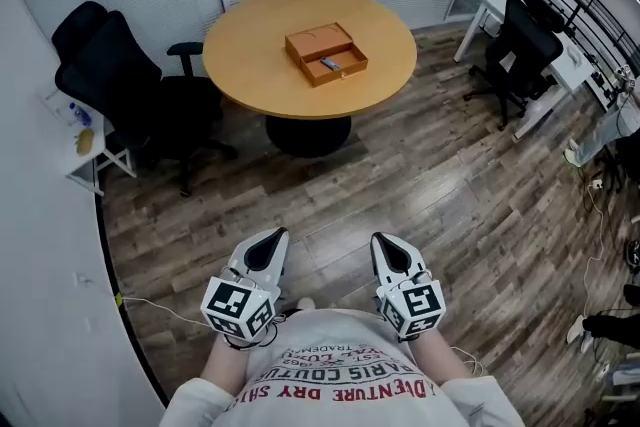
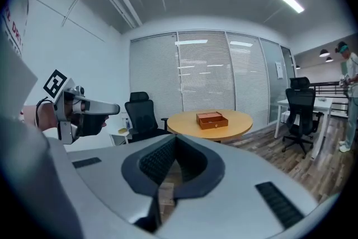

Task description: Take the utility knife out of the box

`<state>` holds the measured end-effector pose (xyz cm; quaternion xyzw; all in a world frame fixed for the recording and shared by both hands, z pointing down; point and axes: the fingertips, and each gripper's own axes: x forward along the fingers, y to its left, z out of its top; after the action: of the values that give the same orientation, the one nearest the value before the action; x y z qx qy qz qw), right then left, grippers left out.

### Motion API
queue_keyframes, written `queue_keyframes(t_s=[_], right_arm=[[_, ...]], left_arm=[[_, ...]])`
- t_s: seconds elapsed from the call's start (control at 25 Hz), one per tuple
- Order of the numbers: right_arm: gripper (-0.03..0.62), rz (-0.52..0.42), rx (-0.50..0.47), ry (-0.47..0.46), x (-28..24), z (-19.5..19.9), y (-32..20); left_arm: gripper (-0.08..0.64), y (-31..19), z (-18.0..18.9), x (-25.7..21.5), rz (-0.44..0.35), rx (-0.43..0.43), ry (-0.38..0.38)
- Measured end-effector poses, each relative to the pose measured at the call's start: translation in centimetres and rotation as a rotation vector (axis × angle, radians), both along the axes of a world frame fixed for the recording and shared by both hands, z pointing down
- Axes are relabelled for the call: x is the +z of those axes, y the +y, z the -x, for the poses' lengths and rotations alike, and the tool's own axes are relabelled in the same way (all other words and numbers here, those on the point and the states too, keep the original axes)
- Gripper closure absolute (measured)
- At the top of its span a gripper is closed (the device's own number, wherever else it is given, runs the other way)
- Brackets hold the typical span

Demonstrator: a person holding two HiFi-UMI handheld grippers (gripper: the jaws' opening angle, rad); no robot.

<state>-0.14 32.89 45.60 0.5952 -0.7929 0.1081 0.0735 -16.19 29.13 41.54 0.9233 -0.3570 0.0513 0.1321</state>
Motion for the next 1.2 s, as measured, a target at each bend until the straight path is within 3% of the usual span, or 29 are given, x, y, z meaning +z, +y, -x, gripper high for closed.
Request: queue_keyframes(t_s=[0.28, 0.56, 0.68, 0.84, 1.2], right_arm=[[0.584, 0.044, -0.014, -0.001, 1.0, 3.2, -3.9], [0.584, 0.04, -0.094, -0.003, 1.1, 3.7, -8.5], [0.584, 0.018, -0.147, -0.004, 0.9, 2.8, -11.5], [0.584, -0.004, -0.218, -0.015, 0.2, 0.0, -16.1], [0.584, 0.01, -0.296, -0.046, -1.1, -10.5, -26.4]], left_arm=[[0.566, -3.9, 4.0, 1.0, 0.018, -0.046, 0.005], [0.566, -6.8, 3.4, 1.9, 0.031, -0.098, -0.002], [0.566, -8.8, 2.1, 2.2, 0.008, -0.143, -0.039], [0.566, -12.3, -0.7, 1.5, -0.003, -0.22, -0.03], [0.566, -20.2, -10.9, 0.1, 0.001, -0.34, -0.027]])
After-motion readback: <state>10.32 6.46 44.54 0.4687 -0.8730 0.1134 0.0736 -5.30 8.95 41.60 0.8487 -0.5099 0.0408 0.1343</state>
